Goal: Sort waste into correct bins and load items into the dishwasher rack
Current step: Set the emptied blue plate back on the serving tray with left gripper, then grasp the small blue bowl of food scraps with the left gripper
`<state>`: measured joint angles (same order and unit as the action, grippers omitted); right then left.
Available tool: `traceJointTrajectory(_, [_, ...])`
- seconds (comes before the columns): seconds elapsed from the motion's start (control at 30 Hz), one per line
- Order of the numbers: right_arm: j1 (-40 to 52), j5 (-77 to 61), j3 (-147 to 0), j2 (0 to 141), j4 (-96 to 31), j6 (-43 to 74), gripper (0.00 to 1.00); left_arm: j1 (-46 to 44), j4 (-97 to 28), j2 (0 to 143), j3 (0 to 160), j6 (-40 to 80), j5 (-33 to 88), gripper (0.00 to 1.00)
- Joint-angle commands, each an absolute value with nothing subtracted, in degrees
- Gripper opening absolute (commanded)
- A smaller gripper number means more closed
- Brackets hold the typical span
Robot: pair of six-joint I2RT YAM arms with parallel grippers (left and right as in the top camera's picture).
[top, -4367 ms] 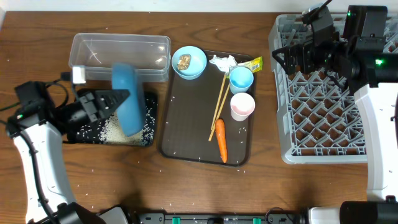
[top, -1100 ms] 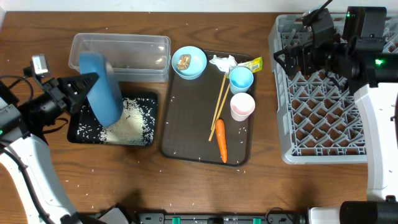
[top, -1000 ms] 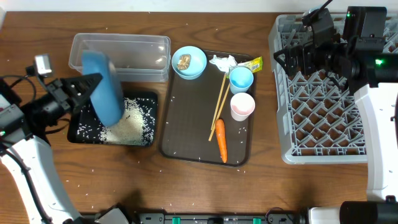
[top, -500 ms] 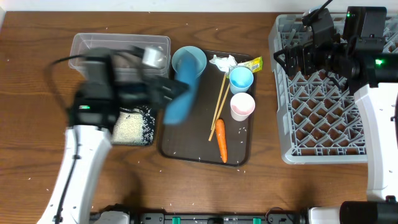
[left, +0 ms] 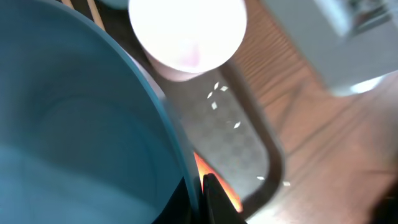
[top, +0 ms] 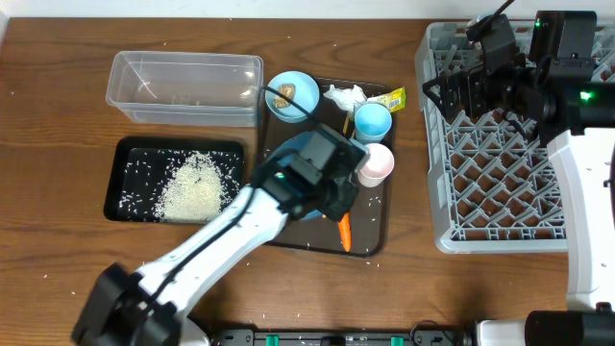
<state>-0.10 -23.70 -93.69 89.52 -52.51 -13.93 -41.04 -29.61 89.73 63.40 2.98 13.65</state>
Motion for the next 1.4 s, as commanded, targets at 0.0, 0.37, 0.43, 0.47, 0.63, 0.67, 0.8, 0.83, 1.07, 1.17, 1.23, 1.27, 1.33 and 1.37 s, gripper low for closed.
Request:
traceJointTrajectory(0.0, [-0.3, -24.0, -94.0, 89.3, -52.7, -14.2, 0.99, -41.3, -29.6, 92.6, 64.0, 1.7, 9.0, 0.06])
traceJointTrajectory(0.37, [-0.3, -24.0, -94.0, 89.3, -52.4, -14.2, 0.99, -41.3, -30.0, 92.6, 65.3, 1.7, 9.0, 0.45])
traceJointTrajectory(0.43, [-0.3, -24.0, -94.0, 89.3, -52.2, -14.2, 0.99, -41.1, -29.8, 91.7, 66.4, 1.7, 8.9, 0.53])
traceJointTrajectory(0.47, [-0.3, -24.0, -94.0, 89.3, -52.1, -14.2, 0.99, -40.9, -29.4, 91.2, 66.8, 1.7, 8.5, 0.58])
traceJointTrajectory(0.63, [-0.3, -24.0, -94.0, 89.3, -52.1, -14.2, 0.99, -37.9, -24.5, 90.2, 67.7, 0.5, 4.0, 0.68])
traceJointTrajectory(0.67, [-0.3, -24.0, -94.0, 89.3, -52.0, -14.2, 0.99, -37.0, -23.1, 90.3, 67.7, 0.4, 3.1, 0.7])
traceJointTrajectory(0.8, [-0.3, -24.0, -94.0, 89.3, -52.0, -14.2, 0.99, -31.1, -15.6, 91.6, 67.8, -1.2, 1.9, 0.74])
traceJointTrajectory(0.83, [-0.3, -24.0, -94.0, 89.3, -51.9, -14.2, 0.99, -29.4, -13.8, 92.4, 68.1, -1.5, 2.3, 0.74])
traceJointTrajectory(1.07, [-0.3, -24.0, -94.0, 89.3, -51.5, -14.1, 0.99, -23.4, -24.2, 105.4, 87.3, -10.8, 7.0, 0.74])
traceJointTrajectory(1.17, [-0.3, -24.0, -94.0, 89.3, -51.5, -13.3, 0.99, -23.5, -35.1, 115.2, 101.0, -16.4, 6.8, 0.75])
traceJointTrajectory(1.23, [-0.3, -24.0, -94.0, 89.3, -51.9, -13.3, 0.99, -23.5, -41.1, 121.5, 108.2, -18.5, 6.8, 0.75])
traceJointTrajectory(1.27, [-0.3, -24.0, -94.0, 89.3, -52.2, -13.3, 0.99, -23.5, -43.4, 124.3, 110.8, -19.4, 6.8, 0.75])
traceJointTrajectory(1.33, [-0.3, -23.9, -94.0, 89.3, -52.8, -13.3, 0.99, -23.5, -45.7, 128.8, 113.9, -20.1, 5.4, 0.75])
traceJointTrajectory(1.37, [-0.3, -23.7, -94.0, 89.3, -53.0, -13.3, 0.99, -23.5, -45.8, 130.8, 114.4, -20.1, 3.9, 0.75])
